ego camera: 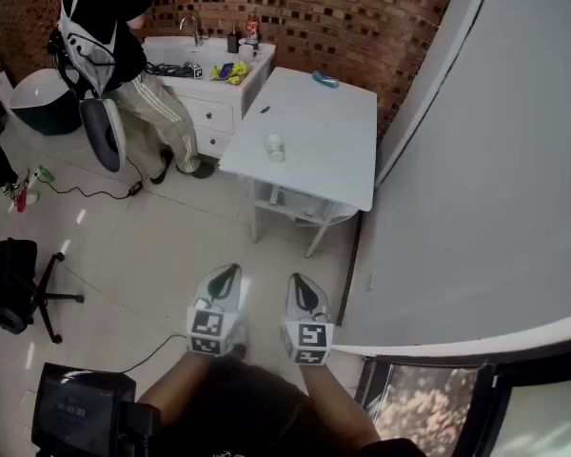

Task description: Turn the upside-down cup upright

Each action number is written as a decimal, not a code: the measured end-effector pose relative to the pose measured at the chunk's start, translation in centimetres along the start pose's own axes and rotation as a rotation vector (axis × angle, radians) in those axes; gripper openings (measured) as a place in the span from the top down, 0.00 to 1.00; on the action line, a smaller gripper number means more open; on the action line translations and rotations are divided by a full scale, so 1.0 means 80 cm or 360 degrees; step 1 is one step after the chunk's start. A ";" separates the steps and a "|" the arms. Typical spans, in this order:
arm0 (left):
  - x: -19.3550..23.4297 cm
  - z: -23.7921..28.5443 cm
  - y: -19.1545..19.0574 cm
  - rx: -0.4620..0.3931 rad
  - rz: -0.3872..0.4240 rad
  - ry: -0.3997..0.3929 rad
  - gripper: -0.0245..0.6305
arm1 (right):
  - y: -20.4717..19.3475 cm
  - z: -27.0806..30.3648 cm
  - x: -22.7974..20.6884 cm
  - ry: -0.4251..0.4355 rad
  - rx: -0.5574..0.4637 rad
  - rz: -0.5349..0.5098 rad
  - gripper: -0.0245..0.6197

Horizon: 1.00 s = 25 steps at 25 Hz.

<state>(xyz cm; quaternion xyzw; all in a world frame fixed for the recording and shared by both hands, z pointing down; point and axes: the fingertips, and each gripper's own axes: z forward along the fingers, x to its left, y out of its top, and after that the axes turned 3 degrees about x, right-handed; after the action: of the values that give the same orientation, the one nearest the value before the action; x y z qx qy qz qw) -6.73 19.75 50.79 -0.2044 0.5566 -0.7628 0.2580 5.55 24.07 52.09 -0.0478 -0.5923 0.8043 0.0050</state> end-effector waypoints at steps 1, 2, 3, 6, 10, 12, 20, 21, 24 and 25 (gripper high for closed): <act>0.006 0.006 0.000 0.0005 0.0002 -0.0001 0.97 | 0.000 0.009 -0.001 -0.0007 0.0008 0.0005 0.94; 0.013 0.013 0.000 0.0009 0.0005 -0.0002 0.97 | 0.000 0.019 -0.003 -0.0015 0.0012 0.0008 0.94; 0.018 0.020 0.001 0.0011 0.0009 -0.0003 0.97 | 0.001 0.028 -0.006 -0.0025 0.0012 0.0010 0.94; 0.033 0.044 0.005 0.0011 0.0009 -0.0008 0.97 | 0.009 0.053 -0.014 -0.0058 -0.0014 -0.0004 0.94; 0.061 0.068 0.008 0.0022 -0.0051 -0.0030 0.97 | 0.013 0.086 -0.012 -0.0082 0.0002 -0.0013 0.94; 0.080 0.082 0.012 0.0019 -0.0085 -0.0036 0.97 | 0.018 0.103 -0.013 -0.0110 0.0008 -0.0020 0.94; 0.113 0.141 0.026 0.0016 -0.0008 -0.0116 0.97 | 0.042 0.156 -0.028 -0.0214 -0.0023 -0.0062 0.94; 0.115 0.146 0.029 0.0011 -0.0002 -0.0136 0.97 | 0.043 0.161 -0.030 -0.0230 -0.0022 -0.0060 0.94; 0.128 0.159 0.042 -0.0010 -0.0016 -0.0168 0.97 | 0.048 0.174 -0.035 -0.0282 -0.0011 -0.0049 0.94; 0.133 0.163 0.046 -0.0019 -0.0020 -0.0171 0.97 | 0.052 0.178 -0.037 -0.0294 -0.0017 -0.0048 0.94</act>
<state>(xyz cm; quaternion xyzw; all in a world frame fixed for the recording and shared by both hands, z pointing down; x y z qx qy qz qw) -6.66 2.51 51.44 -0.2501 0.5452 -0.7490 0.2814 7.50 9.06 52.55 0.0356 -0.5951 0.8020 -0.0378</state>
